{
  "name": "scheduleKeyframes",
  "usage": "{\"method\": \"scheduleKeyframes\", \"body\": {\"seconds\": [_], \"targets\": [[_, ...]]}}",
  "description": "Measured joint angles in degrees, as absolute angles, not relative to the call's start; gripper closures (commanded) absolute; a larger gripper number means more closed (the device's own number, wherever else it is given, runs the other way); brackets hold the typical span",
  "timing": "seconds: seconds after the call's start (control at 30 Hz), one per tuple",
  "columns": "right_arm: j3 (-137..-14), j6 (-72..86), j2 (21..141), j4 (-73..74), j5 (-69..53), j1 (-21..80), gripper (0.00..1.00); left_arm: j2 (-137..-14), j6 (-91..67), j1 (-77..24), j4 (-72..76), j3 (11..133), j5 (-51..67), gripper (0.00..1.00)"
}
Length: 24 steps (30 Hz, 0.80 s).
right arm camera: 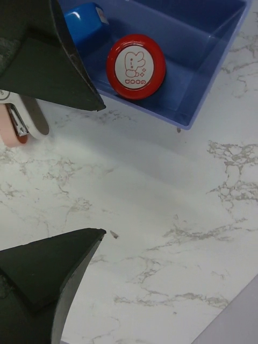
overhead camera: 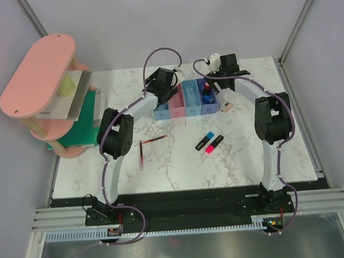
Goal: Sort the stationery into containers
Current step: Move the storage box to the center of the board.
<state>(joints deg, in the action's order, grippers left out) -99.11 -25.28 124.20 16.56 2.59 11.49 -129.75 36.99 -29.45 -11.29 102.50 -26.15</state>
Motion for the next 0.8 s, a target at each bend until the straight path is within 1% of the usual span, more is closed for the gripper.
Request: {"method": "scheduleKeyframes", "body": {"seconds": [0.2,0.37,0.63,0.8], "targets": [[-98.72,-24.99,121.23,16.29,1.3,9.34,0.02,-130.54,36.58,-31.09,-13.52,102.98,-23.75,0.0],[-95.96,-24.77,118.83,16.27,-0.47,8.88,0.02,-132.16,35.55,-31.99,-14.59,103.79,-21.89,0.0],[-90.74,-24.69,117.03,16.4,-1.48,8.6,0.02,-135.04,35.62,-32.16,-16.84,109.06,-20.91,0.0],[-89.38,-24.71,115.55,16.38,-1.5,7.7,0.02,-135.48,35.59,-31.57,-17.72,110.1,-20.38,0.0]]}}
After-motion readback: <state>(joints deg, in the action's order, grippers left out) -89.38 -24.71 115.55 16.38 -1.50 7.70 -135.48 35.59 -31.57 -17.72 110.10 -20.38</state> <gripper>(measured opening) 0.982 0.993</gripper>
